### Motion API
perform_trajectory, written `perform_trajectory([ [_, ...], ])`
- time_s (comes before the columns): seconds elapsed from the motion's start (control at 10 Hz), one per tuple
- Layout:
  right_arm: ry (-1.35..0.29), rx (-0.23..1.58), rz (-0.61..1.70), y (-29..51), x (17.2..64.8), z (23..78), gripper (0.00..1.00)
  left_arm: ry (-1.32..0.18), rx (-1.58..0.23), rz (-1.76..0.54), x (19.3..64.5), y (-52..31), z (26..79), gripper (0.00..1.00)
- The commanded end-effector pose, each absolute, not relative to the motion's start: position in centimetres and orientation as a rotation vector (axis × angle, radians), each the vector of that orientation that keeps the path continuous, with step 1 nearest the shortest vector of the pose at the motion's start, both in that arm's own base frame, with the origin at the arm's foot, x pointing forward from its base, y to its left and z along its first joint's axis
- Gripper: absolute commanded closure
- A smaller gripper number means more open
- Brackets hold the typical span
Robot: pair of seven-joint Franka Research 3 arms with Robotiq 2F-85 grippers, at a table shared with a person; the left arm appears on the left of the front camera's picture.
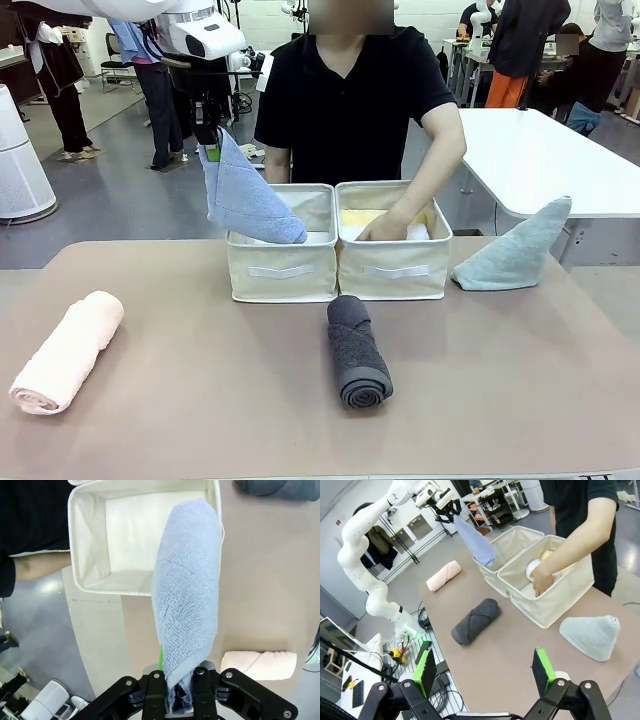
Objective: Sort the towels based on their folding style.
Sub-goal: Pick up one triangle-folded towel and place it in the left Fabric basket.
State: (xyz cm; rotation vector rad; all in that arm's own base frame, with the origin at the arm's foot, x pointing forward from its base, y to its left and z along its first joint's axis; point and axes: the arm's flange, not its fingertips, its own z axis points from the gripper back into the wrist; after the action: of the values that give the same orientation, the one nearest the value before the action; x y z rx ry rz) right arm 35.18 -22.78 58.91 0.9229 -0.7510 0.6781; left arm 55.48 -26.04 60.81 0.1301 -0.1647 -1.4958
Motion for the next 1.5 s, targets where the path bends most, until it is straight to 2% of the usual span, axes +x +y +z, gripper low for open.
perform_trajectory([
  [0.0, -0.768, 0.929, 0.684, -22.7, 35.1, 58.8, 0.00, -0.187, 0.145, -1.496, 55.6, -26.0, 60.8, 0.84],
  [0.1, -0.768, 0.929, 0.684, -22.7, 35.1, 58.8, 0.00, -0.165, 0.130, -1.496, 55.5, -26.0, 60.8, 0.84],
  [0.2, -0.768, 0.929, 0.684, -22.7, 35.1, 58.8, 0.00, -0.245, 0.095, -1.486, 55.7, -25.5, 61.2, 0.84],
  [0.5, -0.768, 0.929, 0.684, -22.7, 35.1, 58.8, 0.00, -0.321, 0.114, -1.404, 55.5, -26.7, 61.5, 0.84],
  [1.0, -0.768, 0.929, 0.684, -22.7, 35.1, 58.8, 0.00, -0.190, 0.033, -1.278, 58.2, -28.9, 56.0, 0.84],
  [1.4, -0.768, 0.929, 0.684, -22.7, 35.1, 58.8, 0.00, -0.100, 0.006, -1.295, 58.8, -29.8, 51.7, 0.84],
])
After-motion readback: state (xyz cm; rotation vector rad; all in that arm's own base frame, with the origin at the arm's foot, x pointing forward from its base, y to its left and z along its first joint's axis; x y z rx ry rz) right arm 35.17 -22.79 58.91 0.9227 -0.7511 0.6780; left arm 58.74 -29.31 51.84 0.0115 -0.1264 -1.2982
